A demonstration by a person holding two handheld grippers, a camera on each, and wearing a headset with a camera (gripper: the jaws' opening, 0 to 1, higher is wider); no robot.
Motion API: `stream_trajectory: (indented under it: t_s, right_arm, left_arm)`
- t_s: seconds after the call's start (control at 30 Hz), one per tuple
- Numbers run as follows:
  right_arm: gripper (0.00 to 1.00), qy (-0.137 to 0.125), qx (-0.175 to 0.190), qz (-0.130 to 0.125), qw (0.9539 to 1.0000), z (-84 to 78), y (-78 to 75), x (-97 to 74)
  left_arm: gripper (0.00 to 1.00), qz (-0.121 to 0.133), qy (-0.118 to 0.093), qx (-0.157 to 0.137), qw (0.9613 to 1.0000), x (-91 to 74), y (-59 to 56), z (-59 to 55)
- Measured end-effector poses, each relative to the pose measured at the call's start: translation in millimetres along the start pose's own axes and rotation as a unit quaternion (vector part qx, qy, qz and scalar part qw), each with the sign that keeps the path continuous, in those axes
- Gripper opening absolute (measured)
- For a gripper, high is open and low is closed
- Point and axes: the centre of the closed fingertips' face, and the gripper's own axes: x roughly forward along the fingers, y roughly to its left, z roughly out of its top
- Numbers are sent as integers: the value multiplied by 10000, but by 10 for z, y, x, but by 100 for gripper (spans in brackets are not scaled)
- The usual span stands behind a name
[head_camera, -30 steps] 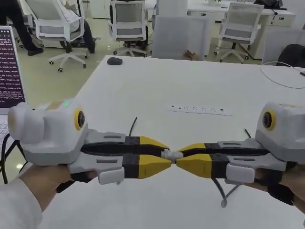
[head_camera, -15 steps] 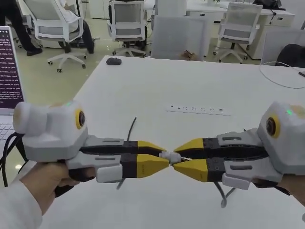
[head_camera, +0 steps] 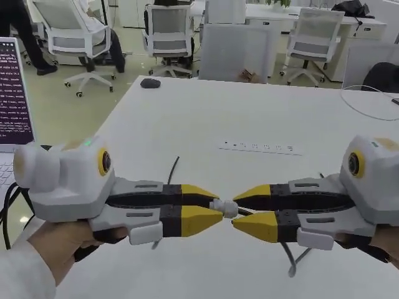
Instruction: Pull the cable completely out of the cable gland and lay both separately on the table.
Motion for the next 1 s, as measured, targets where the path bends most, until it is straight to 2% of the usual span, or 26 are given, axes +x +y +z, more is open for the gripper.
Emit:
stream_trajectory:
  t_s: [0.17,0.2,0.43,0.53,0.67,0.73,0.83,0.9,0.93,0.97,1.0]
  right_arm:
    - [6,205,-177,-11,9996,-99,-1,5]
    - [3,203,-206,40,9996,-116,17,5]
    - [2,-11,-331,11,9995,-120,-5,-39]
    - [2,-214,-275,45,9994,-56,1,-54]
    - [2,-365,-330,142,9987,22,46,-34]
    - [2,-405,-338,150,9985,43,47,-26]
    - [2,-391,-269,142,9988,37,34,-22]
    - [2,-405,-78,178,9990,34,53,-25]
    - [2,-439,-18,153,9989,40,37,-29]
    - [2,-463,42,199,9987,41,56,-37]
    - [2,-546,-131,373,9977,56,105,-52]
  left_arm:
    - [16,42,17,121,9999,28,12,-31]
    - [16,84,17,179,9998,32,27,-33]
    - [16,138,44,560,9983,62,8,-43]
    - [18,161,-112,534,9984,67,30,17]
    - [29,114,-112,564,9983,153,28,28]
    - [26,5,-36,592,9982,189,5,-2]
    - [27,3,-126,547,9984,209,7,27]
    - [20,-65,-120,533,9985,220,-1,35]
    - [17,-222,-90,357,9991,229,-58,21]
    - [17,-191,-107,277,9994,233,-44,27]
    - [17,-277,-81,213,9994,233,-67,19]
